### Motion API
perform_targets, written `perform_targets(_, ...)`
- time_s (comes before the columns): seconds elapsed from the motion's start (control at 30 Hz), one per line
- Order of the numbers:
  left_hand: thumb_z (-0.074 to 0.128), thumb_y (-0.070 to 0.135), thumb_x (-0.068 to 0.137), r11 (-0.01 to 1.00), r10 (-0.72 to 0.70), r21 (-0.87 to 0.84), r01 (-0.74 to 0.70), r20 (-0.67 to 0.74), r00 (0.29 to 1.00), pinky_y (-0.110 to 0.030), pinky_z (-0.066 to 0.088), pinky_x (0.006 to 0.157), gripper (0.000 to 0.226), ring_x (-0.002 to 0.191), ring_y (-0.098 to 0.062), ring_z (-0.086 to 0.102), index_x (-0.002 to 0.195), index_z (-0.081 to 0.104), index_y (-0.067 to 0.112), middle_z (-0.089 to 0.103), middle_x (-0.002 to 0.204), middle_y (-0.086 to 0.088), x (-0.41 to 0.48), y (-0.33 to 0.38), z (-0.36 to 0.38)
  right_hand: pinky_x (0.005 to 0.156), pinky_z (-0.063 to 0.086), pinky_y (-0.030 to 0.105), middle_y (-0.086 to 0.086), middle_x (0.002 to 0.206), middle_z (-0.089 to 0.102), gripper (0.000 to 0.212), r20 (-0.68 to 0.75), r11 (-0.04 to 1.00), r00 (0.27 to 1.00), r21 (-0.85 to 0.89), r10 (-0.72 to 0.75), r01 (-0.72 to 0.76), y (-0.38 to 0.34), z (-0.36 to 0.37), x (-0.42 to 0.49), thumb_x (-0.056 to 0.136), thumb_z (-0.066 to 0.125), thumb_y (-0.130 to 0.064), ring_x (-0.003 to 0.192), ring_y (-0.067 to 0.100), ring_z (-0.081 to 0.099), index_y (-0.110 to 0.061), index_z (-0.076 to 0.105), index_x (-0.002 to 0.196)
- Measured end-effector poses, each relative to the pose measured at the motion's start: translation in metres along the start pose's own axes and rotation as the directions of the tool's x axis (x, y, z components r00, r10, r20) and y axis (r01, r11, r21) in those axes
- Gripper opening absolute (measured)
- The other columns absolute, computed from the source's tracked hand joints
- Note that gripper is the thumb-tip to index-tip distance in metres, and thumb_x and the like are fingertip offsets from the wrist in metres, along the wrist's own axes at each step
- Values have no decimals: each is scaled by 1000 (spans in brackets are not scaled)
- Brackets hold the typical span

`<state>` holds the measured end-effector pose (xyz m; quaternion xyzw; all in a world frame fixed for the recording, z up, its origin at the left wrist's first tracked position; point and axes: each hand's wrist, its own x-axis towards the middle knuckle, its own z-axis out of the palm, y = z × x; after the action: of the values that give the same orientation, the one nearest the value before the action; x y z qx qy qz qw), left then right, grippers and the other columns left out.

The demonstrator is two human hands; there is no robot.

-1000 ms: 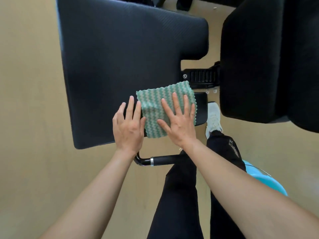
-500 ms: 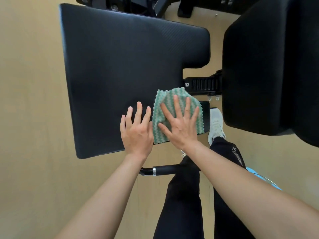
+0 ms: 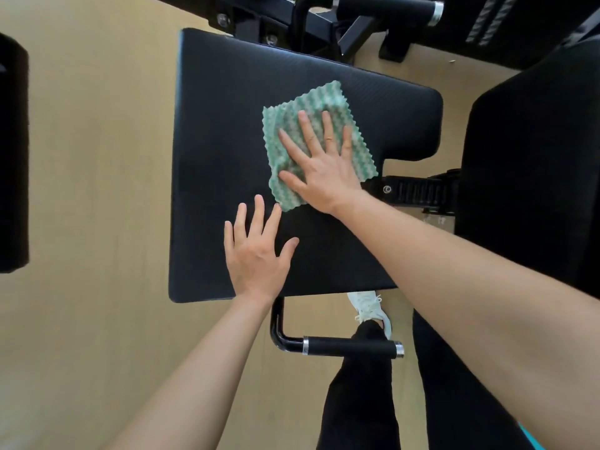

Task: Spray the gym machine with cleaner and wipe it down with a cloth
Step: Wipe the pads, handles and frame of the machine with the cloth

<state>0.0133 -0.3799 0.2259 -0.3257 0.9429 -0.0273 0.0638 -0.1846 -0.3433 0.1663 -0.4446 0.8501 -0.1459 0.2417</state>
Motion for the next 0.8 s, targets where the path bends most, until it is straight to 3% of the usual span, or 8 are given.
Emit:
perform_targets(0.1,69,50,93,1000,-6,-10,6,-2,1000,-56,29,122,59,152,-31,33,144,58,24,41,163,-3,1,0,-3,123,-3,66,4,174,-5,68,-28,989,989,-31,-142,141,-4,29,-45,103,24,-65,157,39,-12,-42,3,163)
perform_targets(0.2,69,50,92,1000,-16,-14,16,5,1000,-55,28,122,63,152,-31,33,148,54,26,41,163,-3,1,2,-5,125,1,64,5,174,1,66,-40,990,990,-22,-138,137,18,47,-89,105,32,-61,159,36,-7,-41,10,164)
perform_targets(0.27,70,48,91,1000,-24,-16,25,5,1000,-56,28,122,63,151,-32,33,148,55,26,42,163,-3,1,4,-6,126,-3,59,5,173,-8,69,-19,998,998,-3,-55,55,34,45,-97,105,32,-64,159,33,-13,-41,6,164)
perform_targets(0.4,70,46,92,999,-45,-26,45,6,999,-57,28,122,61,150,-33,34,147,55,25,43,162,-3,1,6,-5,127,-7,54,16,170,-18,74,-36,950,964,181,264,-253,46,13,-46,104,31,-63,156,37,-22,-33,2,165)
perform_targets(0.47,71,45,91,998,-47,-38,47,0,999,-57,28,123,61,150,-32,36,147,56,25,44,161,-3,2,6,-5,125,-10,57,16,170,-21,76,-36,949,957,148,287,-279,42,-7,-8,103,27,-66,155,39,-23,-33,-2,165)
perform_targets(0.6,73,43,90,996,-60,-61,61,13,998,-58,28,122,62,150,-33,36,146,57,24,45,160,-3,2,7,-5,121,-17,62,6,170,-24,76,14,984,987,70,161,-162,26,-35,45,101,25,-70,153,41,-27,-40,-8,163)
perform_targets(0.8,71,43,91,997,-61,-49,61,5,998,-54,34,118,57,147,-27,41,144,59,26,48,159,-1,7,4,-10,123,-13,61,-4,173,-12,73,51,966,968,-68,-245,248,-6,-40,66,100,30,-70,156,38,-21,-45,0,162)
